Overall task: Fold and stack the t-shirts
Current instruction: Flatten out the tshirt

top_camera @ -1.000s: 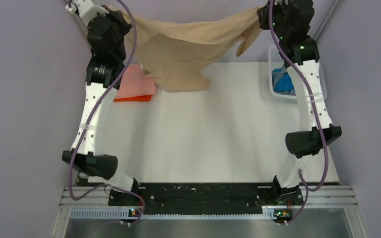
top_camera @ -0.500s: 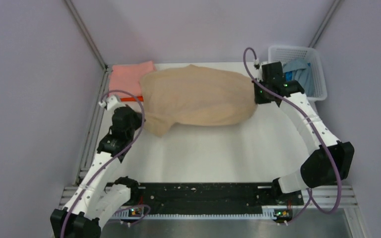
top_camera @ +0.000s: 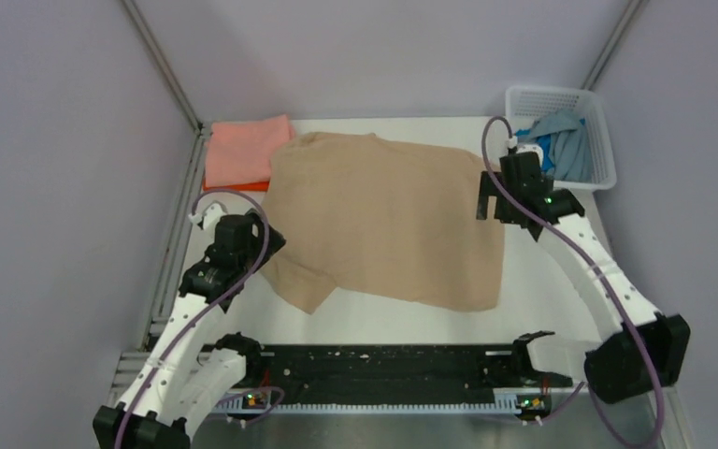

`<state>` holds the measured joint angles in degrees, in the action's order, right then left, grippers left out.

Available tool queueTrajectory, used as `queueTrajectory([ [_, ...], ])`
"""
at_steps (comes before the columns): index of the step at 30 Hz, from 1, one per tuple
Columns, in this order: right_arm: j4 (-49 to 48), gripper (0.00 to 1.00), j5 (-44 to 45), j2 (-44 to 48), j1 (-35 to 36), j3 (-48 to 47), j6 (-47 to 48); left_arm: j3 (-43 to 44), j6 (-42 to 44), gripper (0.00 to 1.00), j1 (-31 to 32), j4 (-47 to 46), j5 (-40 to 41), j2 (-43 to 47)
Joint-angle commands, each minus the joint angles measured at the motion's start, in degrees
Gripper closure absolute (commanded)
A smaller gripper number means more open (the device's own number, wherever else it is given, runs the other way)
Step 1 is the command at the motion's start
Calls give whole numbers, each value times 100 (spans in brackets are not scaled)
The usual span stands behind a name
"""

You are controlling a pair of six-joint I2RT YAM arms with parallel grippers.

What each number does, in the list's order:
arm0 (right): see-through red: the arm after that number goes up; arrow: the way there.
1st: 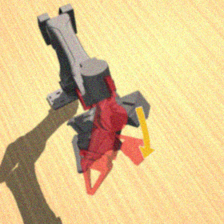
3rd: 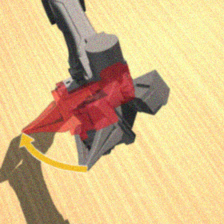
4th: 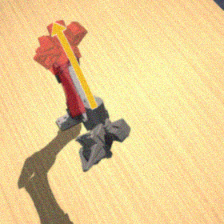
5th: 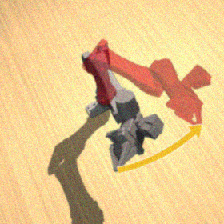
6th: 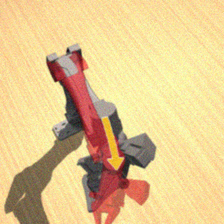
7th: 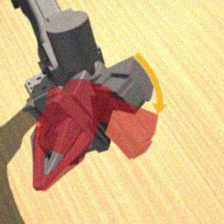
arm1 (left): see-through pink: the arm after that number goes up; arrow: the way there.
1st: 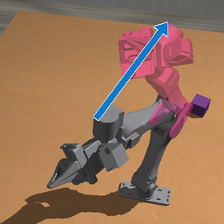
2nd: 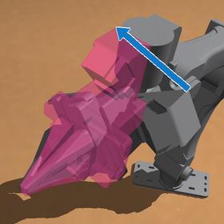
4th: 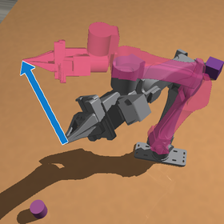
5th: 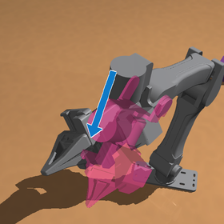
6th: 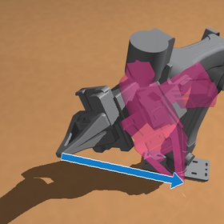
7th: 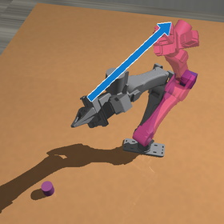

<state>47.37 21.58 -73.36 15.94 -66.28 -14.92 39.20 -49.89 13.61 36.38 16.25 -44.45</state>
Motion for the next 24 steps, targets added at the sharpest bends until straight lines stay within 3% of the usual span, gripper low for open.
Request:
queueTrajectory([
  [1,-1831,1,-957,1361,19,1137,-541,210,87,1,10,-89,-93,-85],
  [5,-2547,1,-2399,1773,14,1948,-589,398,443,1,10,-636,-804,-692],
  [9,-3078,1,-3039,1241,29,2402,-865,574,581,1,34,-1525,-1766,-1630],
  [18,-3849,1,-2357,-815,115,2269,-1111,1110,852,2,133,-2031,-2202,-3960],
  [24,-3649,1,-1487,-1631,100,1990,-1258,1282,897,2,179,-2272,-2409,-4930],
])
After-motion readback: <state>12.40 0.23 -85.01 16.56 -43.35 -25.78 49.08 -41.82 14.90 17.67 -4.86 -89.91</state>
